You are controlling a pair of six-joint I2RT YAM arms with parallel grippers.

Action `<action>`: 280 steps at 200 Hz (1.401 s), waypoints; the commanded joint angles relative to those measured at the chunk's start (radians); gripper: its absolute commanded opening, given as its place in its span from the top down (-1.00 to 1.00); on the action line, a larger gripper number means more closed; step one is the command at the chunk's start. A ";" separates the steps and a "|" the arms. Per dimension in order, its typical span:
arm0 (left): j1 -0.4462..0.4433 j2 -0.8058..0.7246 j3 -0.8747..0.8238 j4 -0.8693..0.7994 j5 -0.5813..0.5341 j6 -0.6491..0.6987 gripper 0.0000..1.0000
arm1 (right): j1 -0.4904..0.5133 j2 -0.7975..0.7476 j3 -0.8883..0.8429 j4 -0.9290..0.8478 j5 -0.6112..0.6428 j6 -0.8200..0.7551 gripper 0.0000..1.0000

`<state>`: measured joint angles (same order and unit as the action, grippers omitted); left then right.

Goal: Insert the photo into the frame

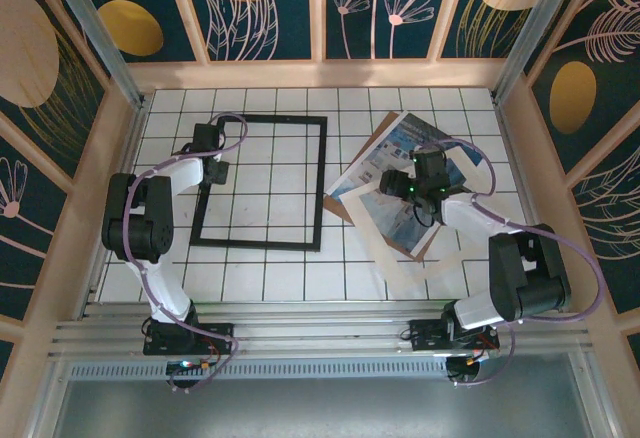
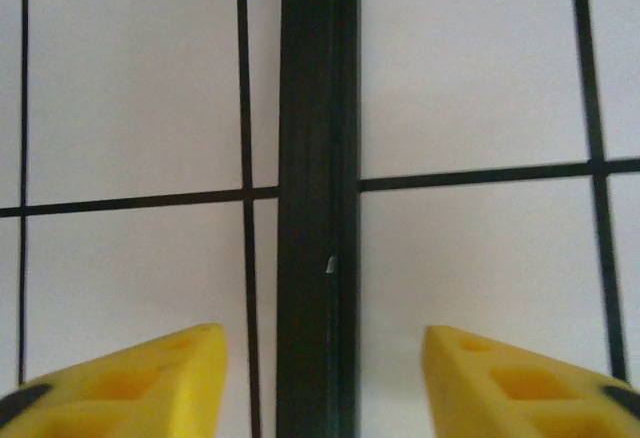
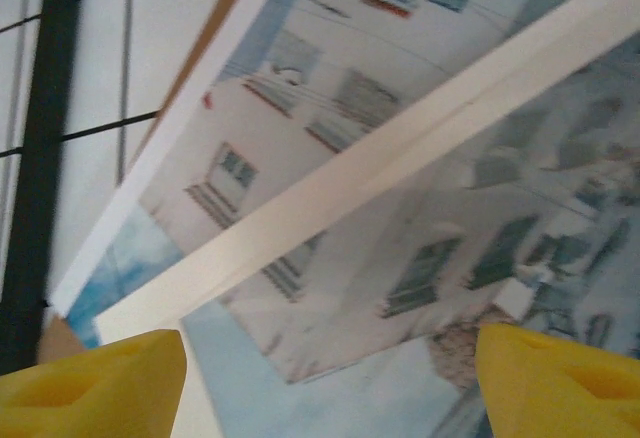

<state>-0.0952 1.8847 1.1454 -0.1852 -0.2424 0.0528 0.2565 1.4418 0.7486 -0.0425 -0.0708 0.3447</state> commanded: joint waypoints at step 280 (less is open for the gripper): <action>-0.629 0.267 0.373 0.175 0.495 -0.316 -0.57 | -0.454 -0.324 -0.177 -0.185 0.173 0.127 -0.89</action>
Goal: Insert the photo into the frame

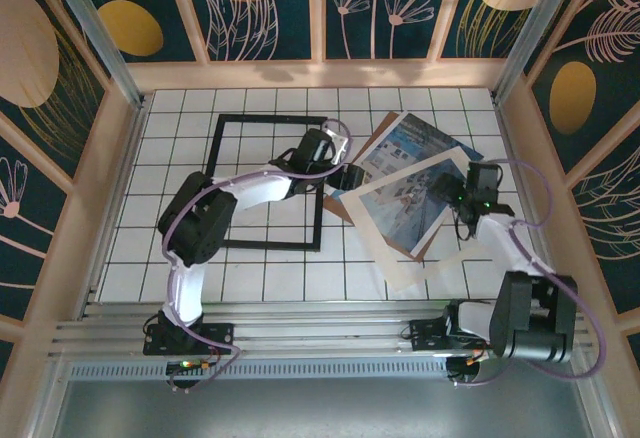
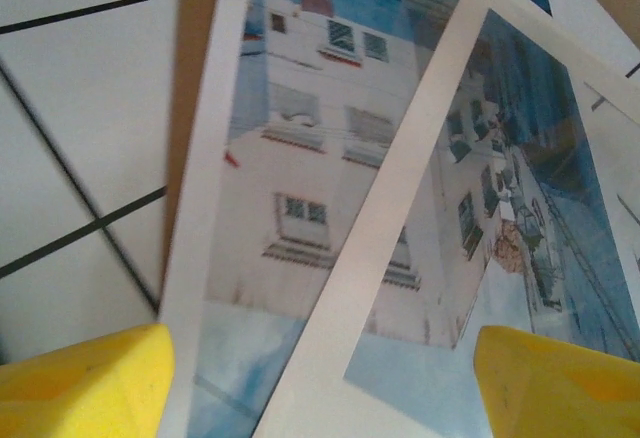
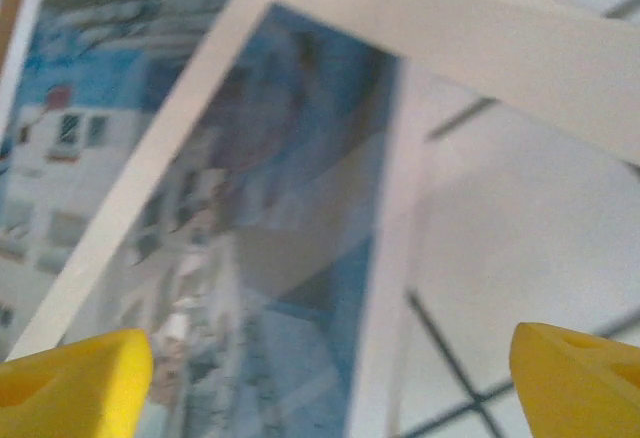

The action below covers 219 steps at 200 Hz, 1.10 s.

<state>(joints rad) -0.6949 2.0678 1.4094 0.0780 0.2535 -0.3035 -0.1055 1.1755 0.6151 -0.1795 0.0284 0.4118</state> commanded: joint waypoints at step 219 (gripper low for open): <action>-0.075 0.263 0.277 -0.214 0.046 0.008 -0.56 | -0.259 0.163 -0.056 0.267 -0.403 0.120 -0.55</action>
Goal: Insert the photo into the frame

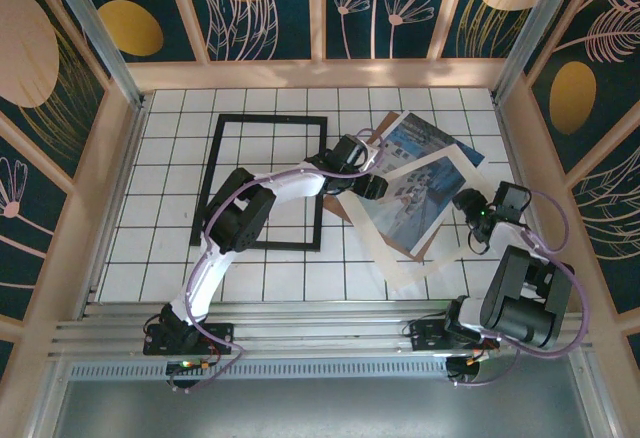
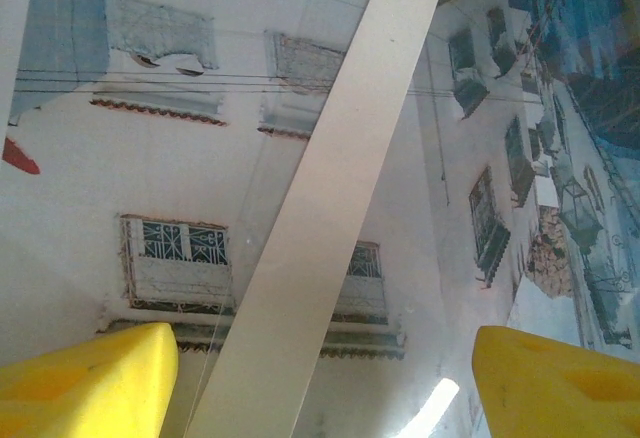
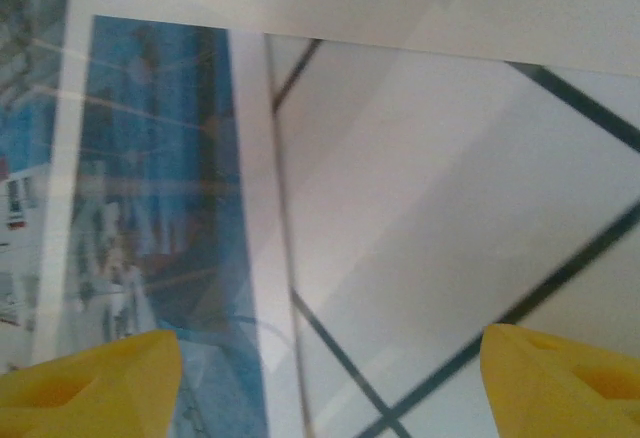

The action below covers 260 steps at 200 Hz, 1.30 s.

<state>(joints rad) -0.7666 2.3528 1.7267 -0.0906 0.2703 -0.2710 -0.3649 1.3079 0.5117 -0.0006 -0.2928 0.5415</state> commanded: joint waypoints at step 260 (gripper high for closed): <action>-0.003 0.097 0.154 -0.138 -0.044 -0.003 -0.60 | 0.060 0.130 0.088 -0.061 0.048 -0.029 -0.54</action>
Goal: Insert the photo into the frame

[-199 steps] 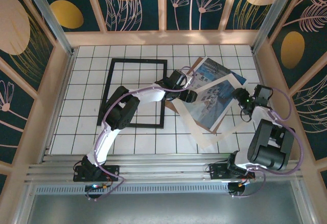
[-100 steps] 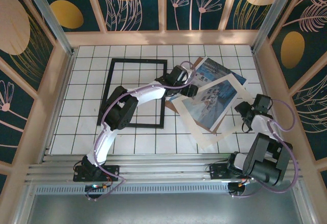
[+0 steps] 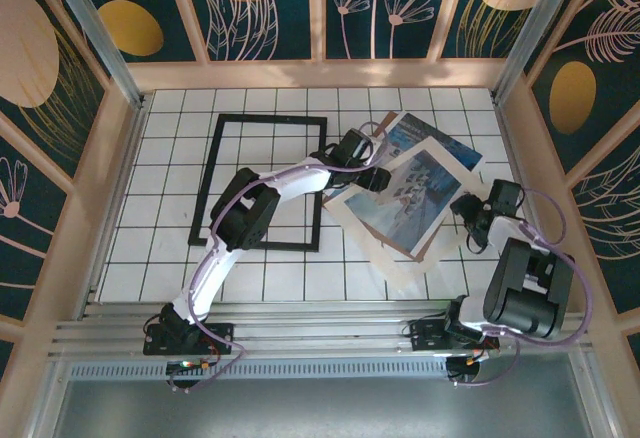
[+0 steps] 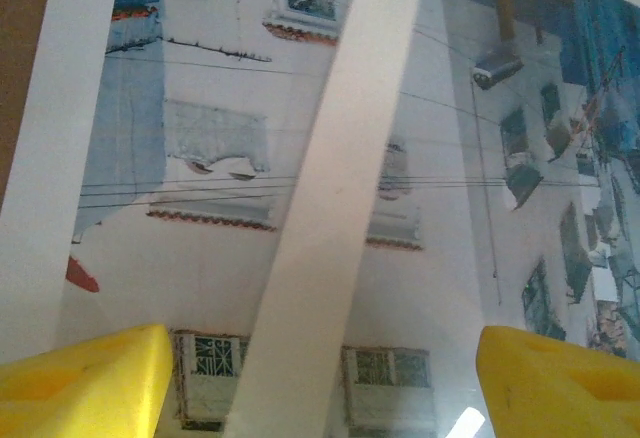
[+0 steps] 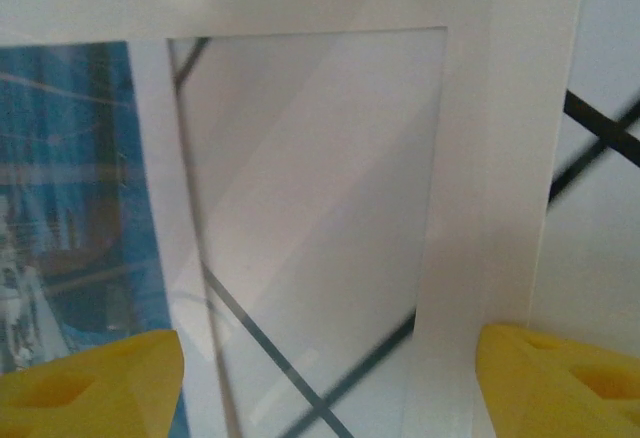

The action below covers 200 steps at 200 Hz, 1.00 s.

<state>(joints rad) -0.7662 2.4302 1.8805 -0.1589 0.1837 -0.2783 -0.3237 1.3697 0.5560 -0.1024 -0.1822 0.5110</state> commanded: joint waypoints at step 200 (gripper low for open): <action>-0.003 -0.188 -0.151 -0.030 -0.059 -0.055 -0.58 | 0.066 0.145 0.216 -0.061 0.105 -0.127 -0.48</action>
<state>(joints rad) -0.7681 2.2967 1.7412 -0.1982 0.1665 -0.3195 -0.2642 1.5871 0.7696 -0.1013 -0.2104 0.4019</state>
